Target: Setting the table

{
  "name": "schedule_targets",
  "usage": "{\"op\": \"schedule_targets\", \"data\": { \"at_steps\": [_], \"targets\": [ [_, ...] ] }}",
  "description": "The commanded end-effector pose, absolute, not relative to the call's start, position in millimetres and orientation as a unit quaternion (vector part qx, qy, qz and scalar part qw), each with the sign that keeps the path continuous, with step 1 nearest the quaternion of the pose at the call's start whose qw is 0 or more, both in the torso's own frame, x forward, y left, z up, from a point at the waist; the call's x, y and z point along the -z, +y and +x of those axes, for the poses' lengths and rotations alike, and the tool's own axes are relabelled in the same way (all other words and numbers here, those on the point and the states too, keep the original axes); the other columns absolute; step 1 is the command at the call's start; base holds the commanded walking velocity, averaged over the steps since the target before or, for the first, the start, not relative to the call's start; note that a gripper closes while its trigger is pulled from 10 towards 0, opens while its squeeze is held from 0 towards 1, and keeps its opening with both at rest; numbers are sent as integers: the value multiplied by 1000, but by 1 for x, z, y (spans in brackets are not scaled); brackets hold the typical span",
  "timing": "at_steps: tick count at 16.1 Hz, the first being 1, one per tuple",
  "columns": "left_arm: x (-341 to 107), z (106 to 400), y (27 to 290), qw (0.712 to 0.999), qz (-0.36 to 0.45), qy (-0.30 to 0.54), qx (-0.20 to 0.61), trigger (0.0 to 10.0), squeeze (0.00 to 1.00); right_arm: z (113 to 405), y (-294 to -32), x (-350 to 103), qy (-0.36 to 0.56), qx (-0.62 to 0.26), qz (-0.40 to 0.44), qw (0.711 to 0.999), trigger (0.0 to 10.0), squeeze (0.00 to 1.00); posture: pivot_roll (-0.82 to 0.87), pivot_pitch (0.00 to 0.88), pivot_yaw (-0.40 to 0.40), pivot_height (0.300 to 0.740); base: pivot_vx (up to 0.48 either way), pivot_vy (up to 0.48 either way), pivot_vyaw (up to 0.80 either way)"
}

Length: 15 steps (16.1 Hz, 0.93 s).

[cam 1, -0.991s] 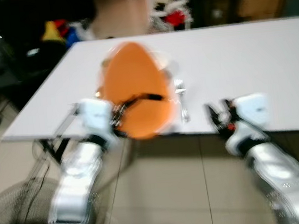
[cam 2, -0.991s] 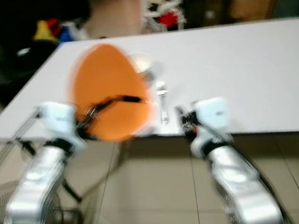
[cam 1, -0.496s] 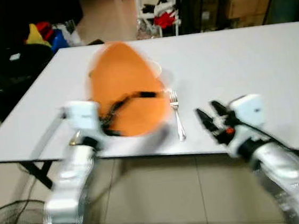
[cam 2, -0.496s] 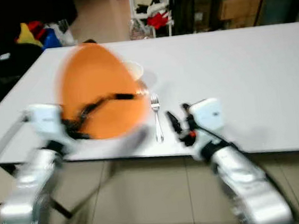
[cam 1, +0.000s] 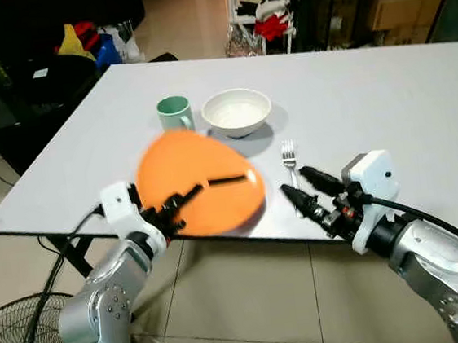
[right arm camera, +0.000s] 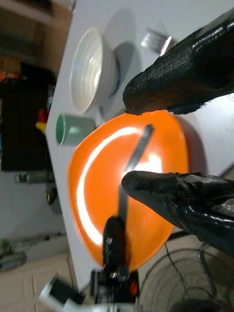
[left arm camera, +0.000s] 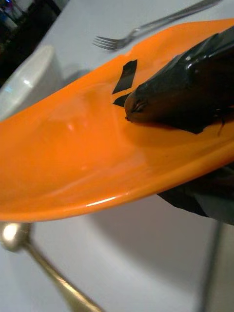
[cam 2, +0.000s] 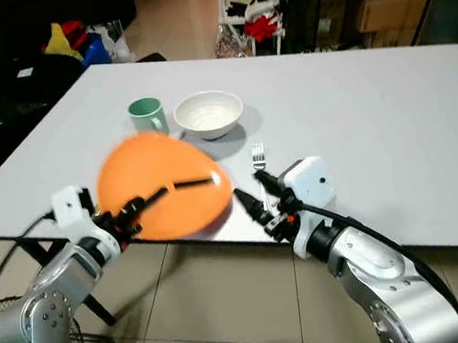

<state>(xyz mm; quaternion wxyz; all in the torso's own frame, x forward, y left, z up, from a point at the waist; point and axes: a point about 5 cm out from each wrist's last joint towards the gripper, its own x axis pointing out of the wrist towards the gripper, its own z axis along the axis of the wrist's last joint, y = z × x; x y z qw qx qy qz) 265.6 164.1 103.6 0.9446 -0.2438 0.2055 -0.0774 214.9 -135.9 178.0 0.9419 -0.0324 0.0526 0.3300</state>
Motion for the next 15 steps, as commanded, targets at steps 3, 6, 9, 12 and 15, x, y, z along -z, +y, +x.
{"op": "schedule_targets", "data": {
  "at_steps": [3, 6, 9, 12, 15],
  "targets": [
    [-107, 282, 160, 939, -246, 226, 83, 10000, 0, 215, -138, -181, 61, -349, -50, 934, 10000, 0, 55, 0, 80, 740, 0, 0, 0],
    [-106, 303, 154, 920, -307, 234, 75, 10000, 0, 211, -140, -180, 82, -375, -52, 922, 10000, 0, 52, 0, 74, 740, 0, 0, 0],
    [-104, 314, 145, 912, -318, 244, 85, 10000, 0, 210, -139, -179, 89, -382, -60, 918, 10000, 0, 42, 0, 80, 740, 0, 0, 0],
    [-99, 326, 140, 911, -322, 245, 76, 10000, 0, 209, -142, -170, 121, -367, -89, 918, 10000, 0, 35, 0, 85, 740, 0, 0, 0],
    [-97, 333, 139, 909, -333, 243, 60, 10000, 0, 205, -144, -163, 156, -372, -83, 911, 10000, 0, 31, 0, 89, 740, 0, 0, 0]
  ]
}}
